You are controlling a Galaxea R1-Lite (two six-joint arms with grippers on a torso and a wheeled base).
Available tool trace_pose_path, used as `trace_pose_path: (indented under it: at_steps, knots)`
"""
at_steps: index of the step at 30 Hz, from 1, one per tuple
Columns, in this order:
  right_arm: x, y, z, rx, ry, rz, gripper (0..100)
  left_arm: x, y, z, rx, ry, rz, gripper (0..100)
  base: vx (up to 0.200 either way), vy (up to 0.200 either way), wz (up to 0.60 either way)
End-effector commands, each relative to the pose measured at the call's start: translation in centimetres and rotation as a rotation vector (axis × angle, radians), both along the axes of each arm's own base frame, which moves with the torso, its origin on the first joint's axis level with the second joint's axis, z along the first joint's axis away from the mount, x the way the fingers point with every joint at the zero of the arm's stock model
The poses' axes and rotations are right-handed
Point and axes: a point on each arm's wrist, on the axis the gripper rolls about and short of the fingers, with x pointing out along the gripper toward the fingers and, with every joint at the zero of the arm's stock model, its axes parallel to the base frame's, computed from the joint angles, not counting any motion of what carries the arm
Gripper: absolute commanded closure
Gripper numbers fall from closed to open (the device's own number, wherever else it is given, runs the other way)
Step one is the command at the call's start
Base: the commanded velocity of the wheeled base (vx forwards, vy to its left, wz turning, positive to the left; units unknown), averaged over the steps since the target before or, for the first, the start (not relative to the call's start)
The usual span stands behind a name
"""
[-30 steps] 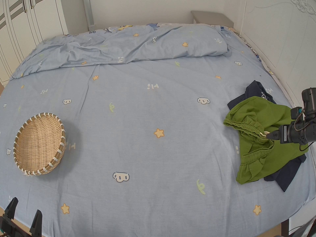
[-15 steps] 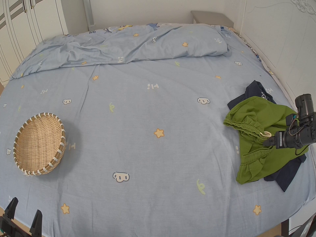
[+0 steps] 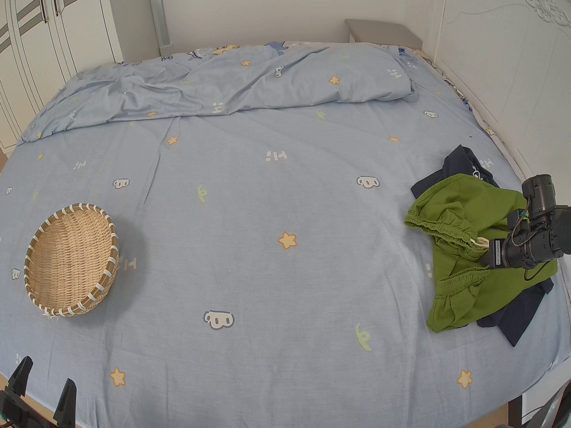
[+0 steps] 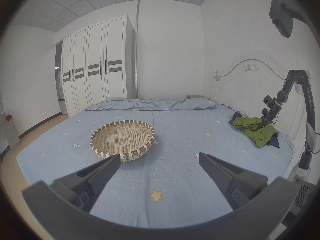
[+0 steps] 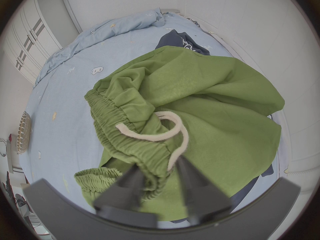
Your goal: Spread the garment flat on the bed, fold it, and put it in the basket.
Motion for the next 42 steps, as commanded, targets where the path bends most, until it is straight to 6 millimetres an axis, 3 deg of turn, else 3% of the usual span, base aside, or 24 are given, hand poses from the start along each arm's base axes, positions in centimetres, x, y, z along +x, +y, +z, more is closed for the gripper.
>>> trace_pose_path:
  at_steps: [1, 8, 11, 17, 19, 20, 22, 23, 27, 39, 40, 42]
  knots:
    - [0.6, -0.1, -0.7, 0.001, 0.024, -0.001, 100, 0.0, 0.0, -0.5, 0.001, 0.0, 0.0, 0, 0.0, 0.0, 0.0]
    - [1.0, 0.3, 0.5, 0.044, -0.012, -0.018, 100, 0.0, 0.0, -0.5, -0.001, 0.0, 0.0, 0, 0.0, 0.0, 0.0]
    - [0.9, 1.0, 2.3, 0.113, -0.05, -0.011, 100, 0.0, 0.0, -0.5, 0.001, 0.0, 0.0, 0, 0.0, 0.0, 0.0]
    - [-1.4, 3.6, 7.3, 0.218, -0.086, 0.112, 100, 0.0, 0.0, -0.5, -0.001, 0.0, 0.0, 0, 0.0, 0.0, 0.0]
    - [-1.7, 4.2, 7.9, 0.233, -0.088, 0.133, 100, 0.0, 0.0, -0.5, 0.001, 0.0, 0.0, 0, 0.0, 0.0, 0.0]
    - [-2.3, 5.6, 9.1, 0.265, -0.099, 0.179, 100, 0.0, 0.0, -0.5, 0.001, 0.0, 0.0, 0, 0.0, 0.0, 0.0]
    - [-2.4, 5.7, 9.2, 0.267, -0.102, 0.183, 100, 0.0, 0.0, -0.5, 0.001, 0.0, 0.0, 0, 0.0, 0.0, 0.0]
    - [-2.7, 7.8, 10.1, 0.3, -0.114, 0.242, 100, 0.0, 0.0, -0.5, 0.001, 0.0, 0.0, 0, 0.0, 0.0, 0.0]
    - [-3.1, 9.9, 10.6, 0.325, -0.117, 0.303, 100, 0.0, 0.0, -0.5, -0.001, 0.0, 0.0, 0, 0.0, 0.0, 0.0]
    - [-3.4, 21.3, 13.7, 0.458, -0.136, 0.582, 100, 0.0, 0.0, -0.5, 0.001, 0.0, 0.0, 0, 0.0, 0.0, 0.0]
    - [-3.4, 21.3, 13.7, 0.458, -0.136, 0.582, 100, 0.0, 0.0, -0.5, 0.001, 0.0, 0.0, 0, 0.0, 0.0, 0.0]
    - [-3.6, 25.0, 13.8, 0.482, -0.132, 0.662, 100, 0.0, 0.0, -0.5, 0.001, 0.0, 0.0, 0, 0.0, 0.0, 0.0]
